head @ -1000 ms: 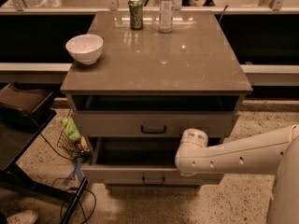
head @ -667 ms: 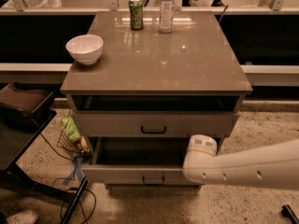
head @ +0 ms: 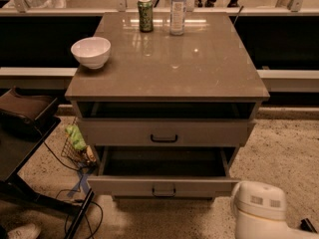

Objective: Open middle drawer

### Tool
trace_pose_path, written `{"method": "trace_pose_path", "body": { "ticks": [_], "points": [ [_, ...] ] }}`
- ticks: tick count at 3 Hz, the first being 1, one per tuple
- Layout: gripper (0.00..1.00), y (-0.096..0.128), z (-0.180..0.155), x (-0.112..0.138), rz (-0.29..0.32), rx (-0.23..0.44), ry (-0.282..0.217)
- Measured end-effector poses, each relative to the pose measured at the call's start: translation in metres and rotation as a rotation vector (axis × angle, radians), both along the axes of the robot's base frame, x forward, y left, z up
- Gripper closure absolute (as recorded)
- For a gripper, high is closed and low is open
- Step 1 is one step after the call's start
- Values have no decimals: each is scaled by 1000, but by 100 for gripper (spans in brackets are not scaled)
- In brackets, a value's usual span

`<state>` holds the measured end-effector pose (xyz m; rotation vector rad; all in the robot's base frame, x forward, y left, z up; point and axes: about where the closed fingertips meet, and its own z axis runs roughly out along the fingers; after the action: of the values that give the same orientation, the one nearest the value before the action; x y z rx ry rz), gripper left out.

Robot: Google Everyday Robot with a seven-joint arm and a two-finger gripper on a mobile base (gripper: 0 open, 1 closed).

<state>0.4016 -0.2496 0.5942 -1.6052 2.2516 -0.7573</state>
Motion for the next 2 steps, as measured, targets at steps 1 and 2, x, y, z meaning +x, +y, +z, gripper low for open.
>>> {"method": "trace_pose_path", "body": {
  "ticks": [1, 2],
  "points": [
    [100, -9, 25, -1, -16, -25, -46],
    [100, 27, -29, 35, 62, 91, 50]
  ]
}}
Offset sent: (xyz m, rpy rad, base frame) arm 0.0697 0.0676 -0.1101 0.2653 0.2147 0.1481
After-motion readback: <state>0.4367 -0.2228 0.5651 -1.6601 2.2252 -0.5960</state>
